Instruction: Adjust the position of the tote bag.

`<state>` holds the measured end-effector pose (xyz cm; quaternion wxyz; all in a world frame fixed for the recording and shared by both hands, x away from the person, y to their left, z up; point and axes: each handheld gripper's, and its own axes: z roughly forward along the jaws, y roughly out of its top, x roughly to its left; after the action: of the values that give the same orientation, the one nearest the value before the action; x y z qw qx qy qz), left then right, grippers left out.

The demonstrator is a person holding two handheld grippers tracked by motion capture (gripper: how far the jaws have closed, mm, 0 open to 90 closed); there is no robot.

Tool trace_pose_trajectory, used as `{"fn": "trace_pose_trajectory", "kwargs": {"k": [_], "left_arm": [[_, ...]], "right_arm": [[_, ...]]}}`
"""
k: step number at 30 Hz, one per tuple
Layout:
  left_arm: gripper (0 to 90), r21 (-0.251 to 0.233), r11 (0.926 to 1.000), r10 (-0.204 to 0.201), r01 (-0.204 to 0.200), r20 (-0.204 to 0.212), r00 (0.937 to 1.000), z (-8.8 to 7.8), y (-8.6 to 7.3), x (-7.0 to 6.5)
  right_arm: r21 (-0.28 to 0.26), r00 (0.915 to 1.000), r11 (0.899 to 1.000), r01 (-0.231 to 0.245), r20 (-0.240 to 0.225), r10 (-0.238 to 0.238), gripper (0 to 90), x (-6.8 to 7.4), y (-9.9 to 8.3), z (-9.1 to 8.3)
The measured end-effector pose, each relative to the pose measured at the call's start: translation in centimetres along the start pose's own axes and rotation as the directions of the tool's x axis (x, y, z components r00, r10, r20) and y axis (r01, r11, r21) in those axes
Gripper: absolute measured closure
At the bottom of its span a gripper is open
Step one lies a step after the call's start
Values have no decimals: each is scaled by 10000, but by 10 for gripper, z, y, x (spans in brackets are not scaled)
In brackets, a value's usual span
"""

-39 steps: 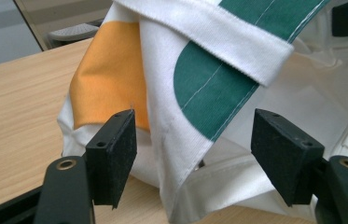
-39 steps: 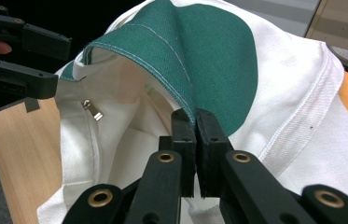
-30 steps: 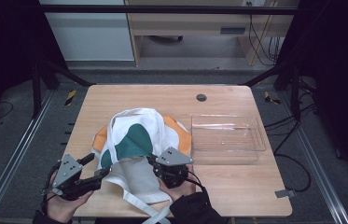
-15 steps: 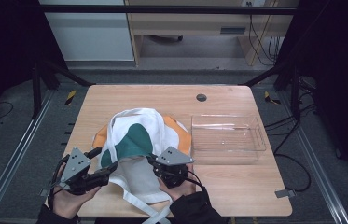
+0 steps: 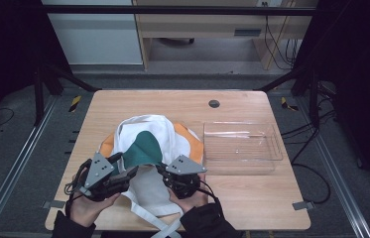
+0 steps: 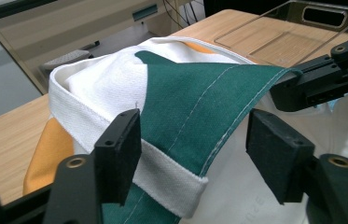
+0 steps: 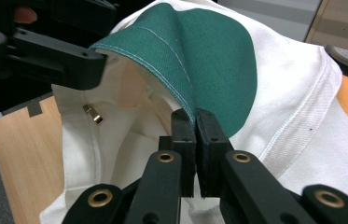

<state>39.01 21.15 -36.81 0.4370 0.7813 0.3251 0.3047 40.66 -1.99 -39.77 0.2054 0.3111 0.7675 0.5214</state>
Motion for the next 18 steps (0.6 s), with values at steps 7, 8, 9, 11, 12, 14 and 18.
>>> {"fn": "trace_pose_trajectory", "kwargs": {"k": [7,8,9,11,12,14,18], "left_arm": [[442,386,9985,391,-376,-366,9986,12,4,-10],[453,445,9982,429,-411,-412,9982,13,4,-11],[462,531,9977,444,-417,-504,9977,15,4,-12],[498,631,9972,431,-392,-623,9971,17,4,-13],[521,666,9970,429,-386,-637,9970,18,3,-13],[538,757,9965,392,-346,-607,9974,19,2,-12],[620,956,9947,436,-367,-708,9965,22,-1,-14]], "right_arm": [[-8,10000,10000,11,26,-11,874,0,1,-1],[-18,10000,10000,41,30,-41,874,0,1,-1],[-20,10000,10000,39,29,-39,874,0,1,-1],[-33,10000,10000,21,31,-21,874,0,1,-1],[-19,10000,10000,22,39,-22,874,0,1,-1],[-20,10000,10000,23,37,-22,874,-1,1,-1],[6,10000,10000,82,31,-82,873,1,1,0]]}}
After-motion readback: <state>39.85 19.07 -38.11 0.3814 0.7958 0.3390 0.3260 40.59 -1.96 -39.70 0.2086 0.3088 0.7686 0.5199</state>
